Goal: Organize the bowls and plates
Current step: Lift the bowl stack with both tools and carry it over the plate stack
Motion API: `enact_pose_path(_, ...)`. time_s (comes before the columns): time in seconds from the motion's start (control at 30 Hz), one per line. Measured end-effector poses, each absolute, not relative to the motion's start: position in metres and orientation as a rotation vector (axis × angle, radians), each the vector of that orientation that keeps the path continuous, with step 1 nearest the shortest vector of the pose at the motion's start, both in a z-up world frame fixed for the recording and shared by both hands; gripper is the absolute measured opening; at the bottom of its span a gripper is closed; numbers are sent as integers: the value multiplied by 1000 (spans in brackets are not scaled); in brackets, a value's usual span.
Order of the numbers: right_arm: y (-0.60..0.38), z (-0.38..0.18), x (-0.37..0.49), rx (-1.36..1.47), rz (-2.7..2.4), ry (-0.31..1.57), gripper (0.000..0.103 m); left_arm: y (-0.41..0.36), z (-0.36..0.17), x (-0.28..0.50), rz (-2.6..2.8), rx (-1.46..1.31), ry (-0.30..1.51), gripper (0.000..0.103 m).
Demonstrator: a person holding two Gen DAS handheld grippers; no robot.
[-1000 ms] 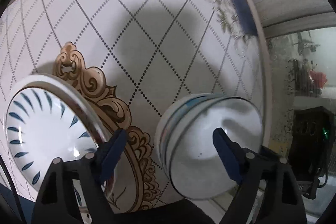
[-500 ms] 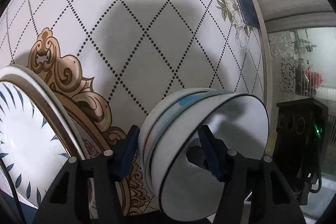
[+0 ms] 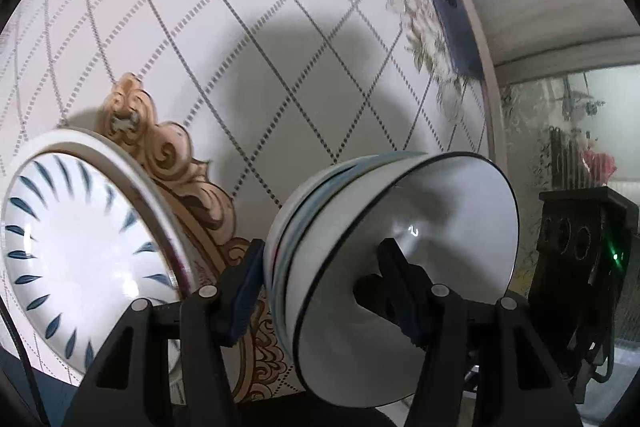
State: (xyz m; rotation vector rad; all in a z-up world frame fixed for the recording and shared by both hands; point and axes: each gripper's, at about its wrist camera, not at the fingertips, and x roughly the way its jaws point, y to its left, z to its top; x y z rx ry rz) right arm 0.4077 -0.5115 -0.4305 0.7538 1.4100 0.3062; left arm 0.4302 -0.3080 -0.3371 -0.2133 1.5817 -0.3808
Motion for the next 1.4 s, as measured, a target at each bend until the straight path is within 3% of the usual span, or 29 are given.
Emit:
enact_pose_path(0.43, -439, -385, 453, 595, 521, 1419, 61, -216, -295, 428, -202, -360, 1456, 55)
enact_pose_path(0.83, -330, -398, 471, 466, 744, 1486, 61, -118, -315, 398, -7, -529, 1427, 55)
enact_pose_path(1.4, -281, -430, 473, 392, 722, 1539, 61, -102, -335, 396, -1, -535, 1427, 55)
